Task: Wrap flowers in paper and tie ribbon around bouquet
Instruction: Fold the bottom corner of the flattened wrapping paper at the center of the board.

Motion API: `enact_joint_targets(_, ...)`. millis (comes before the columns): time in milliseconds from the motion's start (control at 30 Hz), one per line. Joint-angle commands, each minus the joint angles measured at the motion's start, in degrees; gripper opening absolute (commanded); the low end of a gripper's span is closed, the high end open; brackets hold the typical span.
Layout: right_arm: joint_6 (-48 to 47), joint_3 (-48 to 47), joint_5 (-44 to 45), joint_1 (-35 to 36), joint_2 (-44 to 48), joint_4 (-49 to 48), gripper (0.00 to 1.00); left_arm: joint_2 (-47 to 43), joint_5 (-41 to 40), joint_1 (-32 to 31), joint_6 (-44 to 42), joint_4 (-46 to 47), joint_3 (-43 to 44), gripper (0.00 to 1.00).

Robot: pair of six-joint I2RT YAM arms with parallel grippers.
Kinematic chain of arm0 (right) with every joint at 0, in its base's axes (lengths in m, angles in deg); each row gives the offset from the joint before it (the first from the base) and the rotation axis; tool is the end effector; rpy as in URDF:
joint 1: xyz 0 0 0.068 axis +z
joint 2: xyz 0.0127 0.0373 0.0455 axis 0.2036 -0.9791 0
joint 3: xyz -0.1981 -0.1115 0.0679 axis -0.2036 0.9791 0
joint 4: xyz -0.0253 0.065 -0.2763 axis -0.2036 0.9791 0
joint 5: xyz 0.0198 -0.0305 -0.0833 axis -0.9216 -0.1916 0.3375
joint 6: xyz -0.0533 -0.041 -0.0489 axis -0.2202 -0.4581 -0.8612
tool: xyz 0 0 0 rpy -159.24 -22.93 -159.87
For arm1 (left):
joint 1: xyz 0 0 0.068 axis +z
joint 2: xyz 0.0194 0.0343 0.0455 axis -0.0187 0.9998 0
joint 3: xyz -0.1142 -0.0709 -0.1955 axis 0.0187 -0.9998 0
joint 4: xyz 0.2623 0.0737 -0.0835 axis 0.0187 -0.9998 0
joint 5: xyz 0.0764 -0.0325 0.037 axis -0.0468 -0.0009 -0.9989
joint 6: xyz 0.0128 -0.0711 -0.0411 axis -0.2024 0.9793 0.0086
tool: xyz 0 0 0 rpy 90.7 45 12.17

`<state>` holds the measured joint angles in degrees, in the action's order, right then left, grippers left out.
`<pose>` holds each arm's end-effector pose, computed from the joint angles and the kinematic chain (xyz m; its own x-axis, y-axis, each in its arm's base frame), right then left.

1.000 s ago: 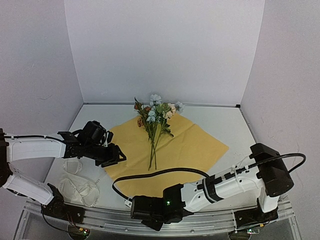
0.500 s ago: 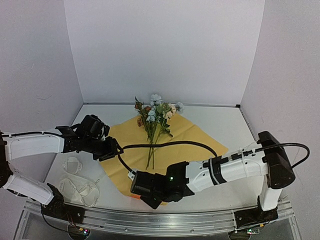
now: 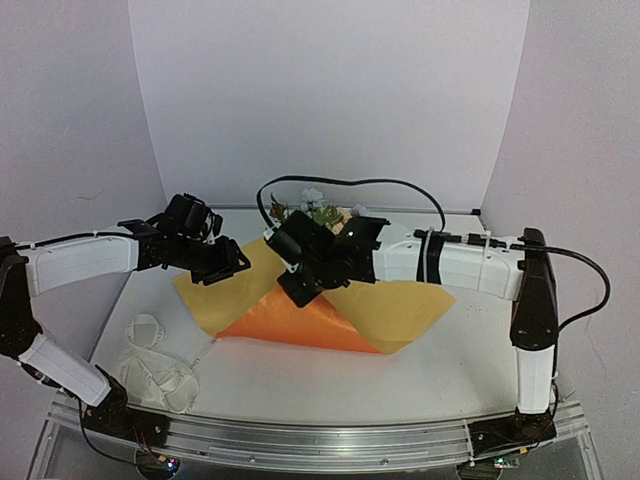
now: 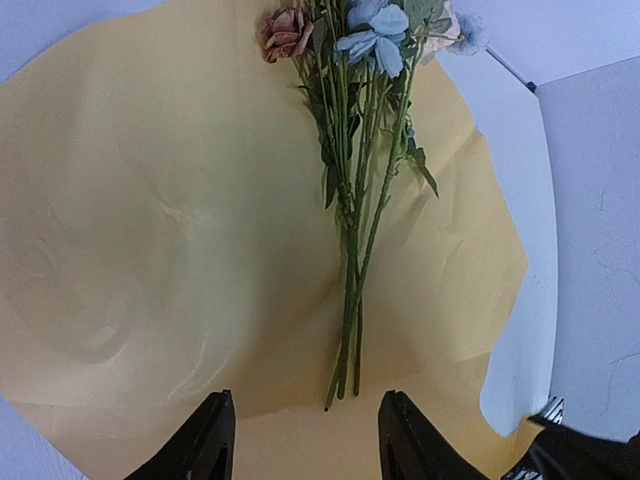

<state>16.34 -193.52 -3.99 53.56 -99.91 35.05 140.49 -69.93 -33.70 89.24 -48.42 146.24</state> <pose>0.2270 0.4349 0.2103 -0.4276 -0.6204 -0.6574 -0.7139 0.6780 -0.1755 0.2949 -0.2029 0.1776 -0.8657 -0.2235 -0.4479 0.0725 0.8293 -0.5540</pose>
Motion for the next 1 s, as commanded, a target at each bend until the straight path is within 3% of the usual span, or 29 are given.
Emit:
enact_joint_targets(0,-6.6,-10.1,-0.5,-4.9,-6.7,2.6,0.0,3.1,1.3,0.5,-2.7,0.9,4.6,0.51)
enact_joint_targets(433,-13.2,-25.4,-3.7,-12.1,-20.8,2.4,0.0,6.7,4.6,0.8,-5.7,1.4,7.1,0.49)
enact_joint_targets(700,-12.3,-25.3,-1.6,-13.4,-24.1,1.0,0.0,12.0,14.5,-1.1,-6.7,5.2,7.0,0.36)
enact_joint_targets(967,-11.4,-24.5,0.6,-14.3,-25.3,-0.3,0.0,18.0,20.6,-3.4,-6.9,7.9,7.3,0.3)
